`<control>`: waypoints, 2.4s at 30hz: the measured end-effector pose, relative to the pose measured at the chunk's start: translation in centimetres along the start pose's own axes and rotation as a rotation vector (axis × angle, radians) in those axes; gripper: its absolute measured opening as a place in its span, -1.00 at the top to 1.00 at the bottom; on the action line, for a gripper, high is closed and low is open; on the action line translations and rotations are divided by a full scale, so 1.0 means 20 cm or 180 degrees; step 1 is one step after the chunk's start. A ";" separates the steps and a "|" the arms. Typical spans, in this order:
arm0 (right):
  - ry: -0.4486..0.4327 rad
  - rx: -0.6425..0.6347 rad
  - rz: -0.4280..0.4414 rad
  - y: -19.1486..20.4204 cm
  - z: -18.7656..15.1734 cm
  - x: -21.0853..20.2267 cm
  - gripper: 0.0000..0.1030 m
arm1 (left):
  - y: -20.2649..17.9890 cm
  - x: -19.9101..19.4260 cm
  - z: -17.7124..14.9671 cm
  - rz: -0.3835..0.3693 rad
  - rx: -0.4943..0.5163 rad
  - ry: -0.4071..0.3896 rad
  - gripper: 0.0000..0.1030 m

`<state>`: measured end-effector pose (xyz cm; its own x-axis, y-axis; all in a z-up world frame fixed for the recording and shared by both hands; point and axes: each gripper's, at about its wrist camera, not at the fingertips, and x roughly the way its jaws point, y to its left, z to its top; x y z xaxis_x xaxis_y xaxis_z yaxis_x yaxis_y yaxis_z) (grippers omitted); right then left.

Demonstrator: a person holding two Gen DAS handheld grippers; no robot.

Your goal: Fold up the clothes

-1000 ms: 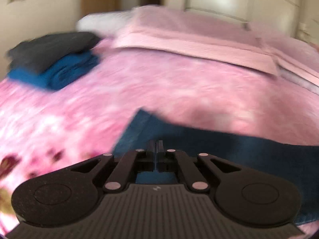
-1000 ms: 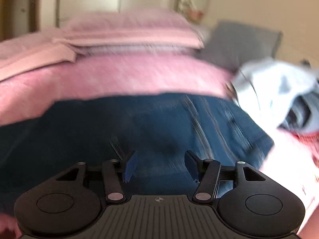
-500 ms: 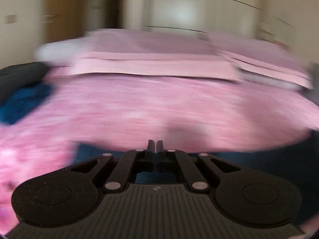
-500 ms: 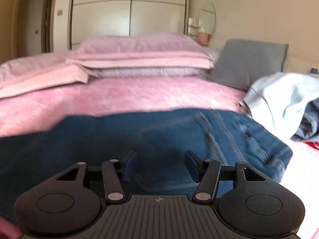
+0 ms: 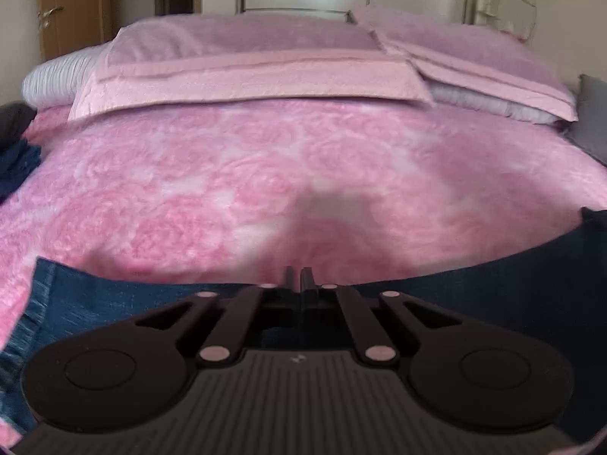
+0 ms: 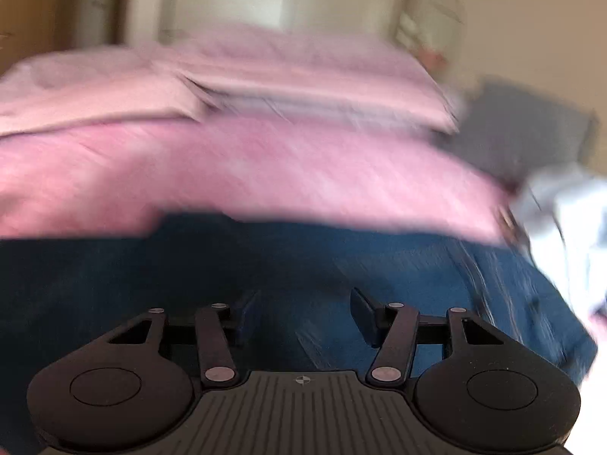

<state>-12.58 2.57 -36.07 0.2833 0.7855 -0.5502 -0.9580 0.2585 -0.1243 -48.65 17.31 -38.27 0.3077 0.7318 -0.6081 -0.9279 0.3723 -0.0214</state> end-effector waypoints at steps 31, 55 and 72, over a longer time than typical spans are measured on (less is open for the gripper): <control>0.0315 -0.0044 0.0717 0.42 -0.31 -0.35 -0.05 | 0.05 -0.38 -0.36 0.0695 0.0015 0.0190 0.96; 0.0309 0.0454 0.0585 0.29 -0.39 -1.15 -0.06 | -0.54 -1.32 -0.52 0.0657 0.0028 0.0145 0.48; 0.0032 0.0473 0.0722 0.26 -0.40 -1.50 -0.06 | -0.59 -1.71 -0.55 0.0687 0.0050 -0.0203 0.41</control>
<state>-26.44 -24.11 -26.76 0.0611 0.8272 -0.5585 -0.9796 0.1569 0.1253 -50.57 -18.40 -25.99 0.1154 0.8299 -0.5459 -0.9704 0.2116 0.1166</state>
